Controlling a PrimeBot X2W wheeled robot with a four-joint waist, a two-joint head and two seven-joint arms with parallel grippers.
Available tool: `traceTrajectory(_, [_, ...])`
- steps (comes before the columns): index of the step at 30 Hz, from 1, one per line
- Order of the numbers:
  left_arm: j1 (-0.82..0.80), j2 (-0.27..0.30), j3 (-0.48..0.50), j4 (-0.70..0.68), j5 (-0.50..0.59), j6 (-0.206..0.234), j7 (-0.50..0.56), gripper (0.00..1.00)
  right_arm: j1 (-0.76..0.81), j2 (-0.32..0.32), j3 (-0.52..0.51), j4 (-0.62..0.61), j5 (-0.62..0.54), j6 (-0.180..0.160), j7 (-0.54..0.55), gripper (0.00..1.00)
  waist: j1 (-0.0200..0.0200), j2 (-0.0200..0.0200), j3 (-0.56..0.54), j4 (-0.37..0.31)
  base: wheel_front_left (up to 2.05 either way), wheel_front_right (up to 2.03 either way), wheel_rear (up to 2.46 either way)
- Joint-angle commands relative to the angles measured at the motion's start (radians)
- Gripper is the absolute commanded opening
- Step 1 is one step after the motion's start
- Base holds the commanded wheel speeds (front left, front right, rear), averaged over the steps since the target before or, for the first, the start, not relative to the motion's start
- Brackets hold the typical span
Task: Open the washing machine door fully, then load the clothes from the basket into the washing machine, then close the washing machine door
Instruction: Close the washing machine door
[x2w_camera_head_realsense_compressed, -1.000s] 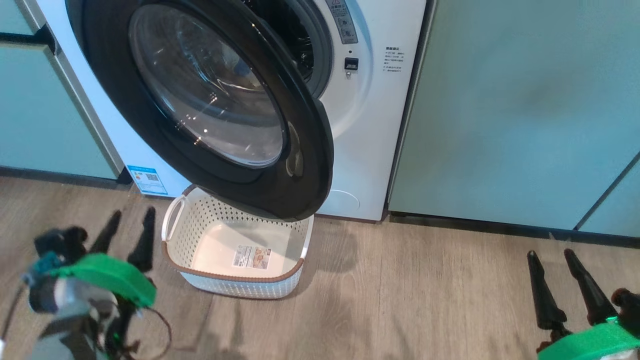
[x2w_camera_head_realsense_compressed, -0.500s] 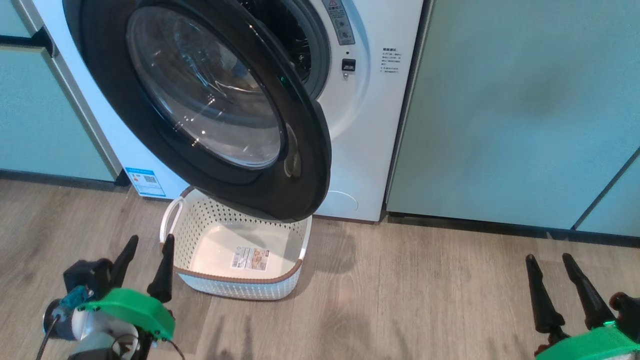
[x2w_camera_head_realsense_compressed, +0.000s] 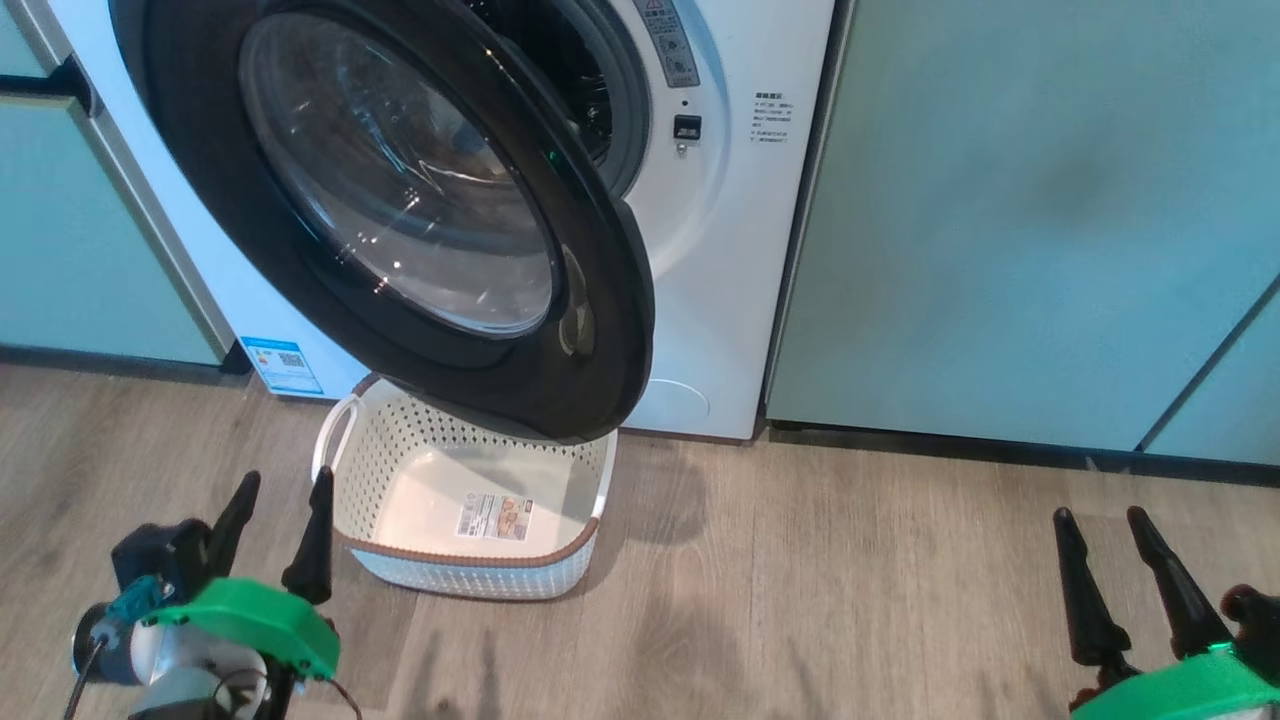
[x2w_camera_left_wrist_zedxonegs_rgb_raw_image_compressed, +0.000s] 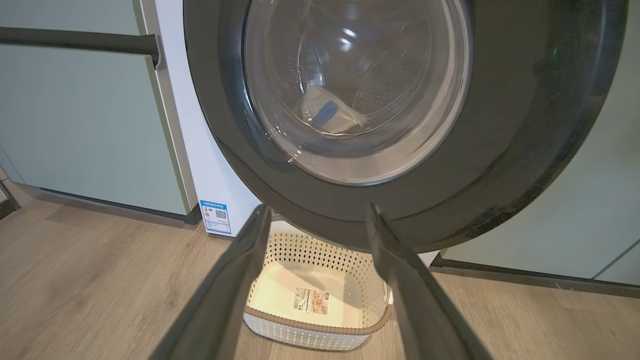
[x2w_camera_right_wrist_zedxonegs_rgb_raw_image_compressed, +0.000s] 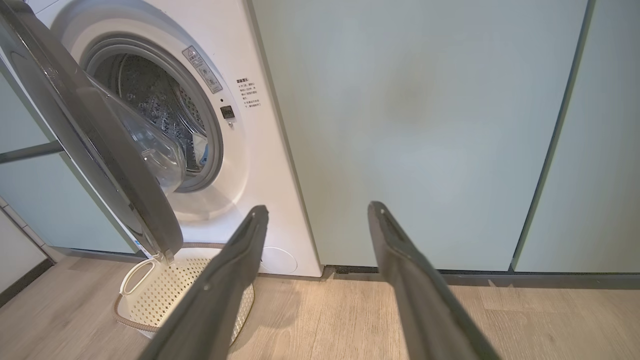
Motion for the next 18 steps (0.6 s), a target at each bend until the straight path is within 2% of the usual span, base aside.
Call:
traceTrajectory(1, [-0.04,0.018,0.041,-0.037,0.011,-0.001,-0.01,1.0,-0.01,-0.004,0.01,-0.032,-0.007,0.0,-0.007,1.0,0.0,0.0,0.0,-0.002,0.0,0.0,0.0])
traceTrajectory(7, [-0.044,0.015,0.049,-0.042,0.018,-0.001,-0.01,1.0,-0.008,0.017,-0.018,-0.04,0.026,0.0,-0.007,1.0,0.0,0.0,0.003,-0.006,0.0,0.0,0.0])
traceTrajectory(8, [-0.045,0.013,0.05,-0.041,0.02,-0.001,-0.01,1.0,-0.009,0.021,-0.027,-0.043,0.036,0.0,-0.007,0.95,0.0,0.0,0.004,-0.006,0.0,0.0,0.0])
traceTrajectory(9, [-0.046,0.01,0.05,-0.04,0.022,-0.001,-0.01,1.0,-0.011,0.025,-0.038,-0.046,0.047,0.0,-0.007,0.67,0.0,0.0,0.004,-0.006,0.0,0.0,0.0])
traceTrajectory(10, [-0.046,0.007,0.051,-0.037,0.025,-0.001,-0.01,1.0,-0.014,0.031,-0.052,-0.05,0.059,0.0,-0.007,0.24,0.0,0.0,0.005,-0.005,0.0,0.0,0.0])
traceTrajectory(11, [-0.046,0.003,0.053,-0.034,0.027,-0.001,-0.01,1.0,-0.019,0.039,-0.073,-0.058,0.072,0.0,-0.007,0.0,0.0,0.0,0.006,-0.005,0.0,0.0,0.0])
traceTrajectory(15, [-0.044,-0.01,0.061,-0.021,0.035,-0.001,-0.01,1.0,-0.06,0.06,-0.137,-0.121,0.105,0.0,-0.007,0.0,0.0,0.0,0.008,-0.003,0.0,0.0,0.0])
traceTrajectory(18, [-0.046,-0.012,0.058,-0.011,0.041,-0.001,-0.01,1.0,-0.105,0.064,-0.139,-0.19,0.102,0.0,-0.007,0.0,0.0,0.0,0.009,0.003,0.0,0.0,0.0])
